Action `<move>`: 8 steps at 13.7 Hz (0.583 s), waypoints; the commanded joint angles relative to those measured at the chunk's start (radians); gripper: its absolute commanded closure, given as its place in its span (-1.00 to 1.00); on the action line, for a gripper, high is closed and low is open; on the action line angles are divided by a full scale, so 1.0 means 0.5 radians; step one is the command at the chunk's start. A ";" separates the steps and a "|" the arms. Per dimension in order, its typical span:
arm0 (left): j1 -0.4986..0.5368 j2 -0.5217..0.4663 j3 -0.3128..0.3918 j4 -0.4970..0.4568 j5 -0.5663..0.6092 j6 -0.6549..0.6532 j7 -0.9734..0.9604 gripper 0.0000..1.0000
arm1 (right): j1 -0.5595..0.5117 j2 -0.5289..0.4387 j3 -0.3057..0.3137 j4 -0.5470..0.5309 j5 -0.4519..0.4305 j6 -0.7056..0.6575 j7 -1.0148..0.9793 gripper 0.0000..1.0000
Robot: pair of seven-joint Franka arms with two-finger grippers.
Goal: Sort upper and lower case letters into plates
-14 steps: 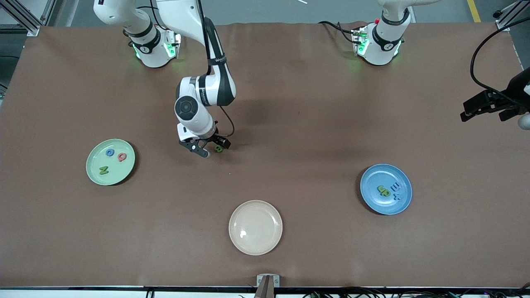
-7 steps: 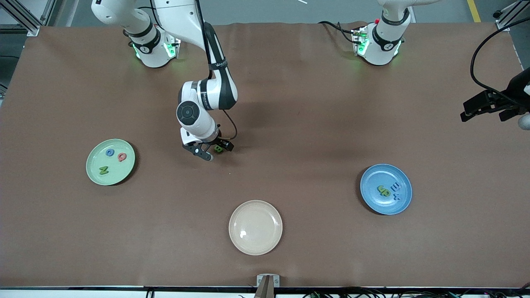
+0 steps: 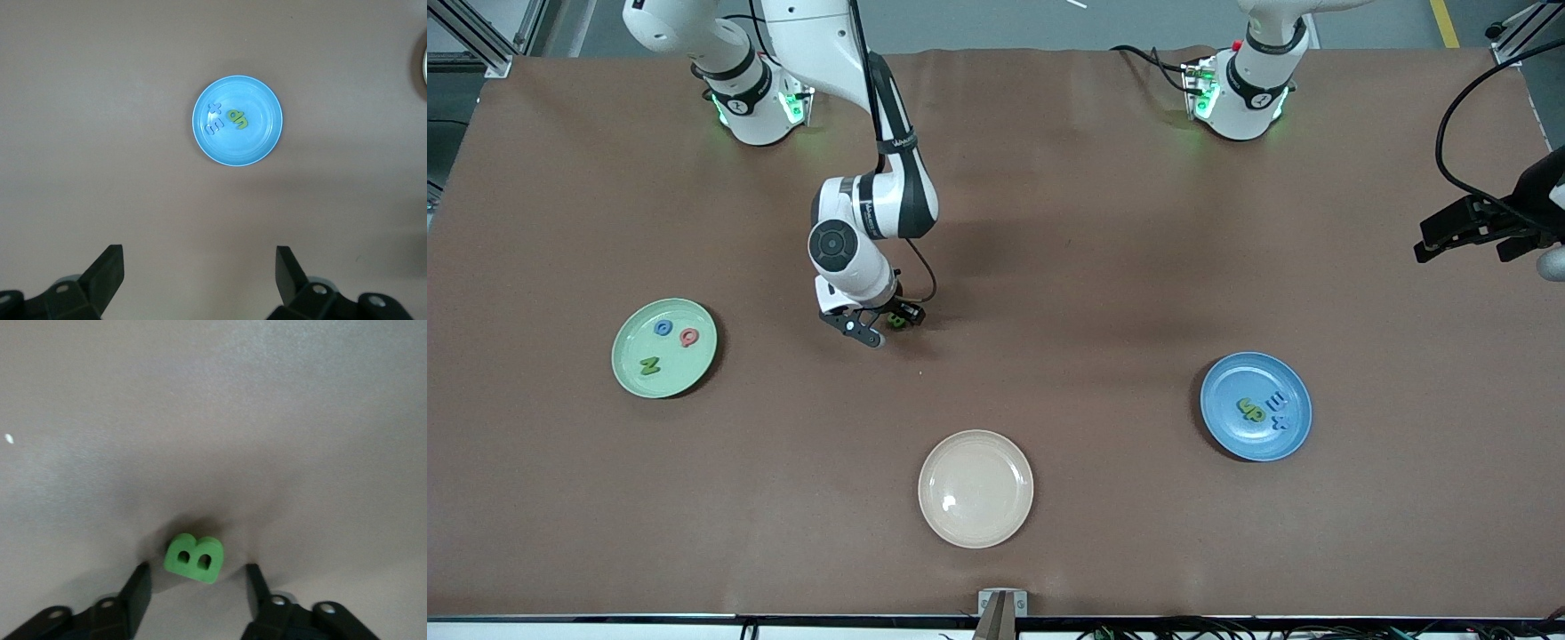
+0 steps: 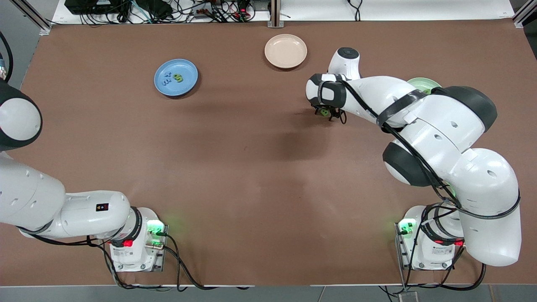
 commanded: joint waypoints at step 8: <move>-0.008 0.018 0.004 0.030 -0.012 0.004 0.040 -1.00 | -0.043 0.040 0.029 0.017 0.037 0.042 0.001 0.58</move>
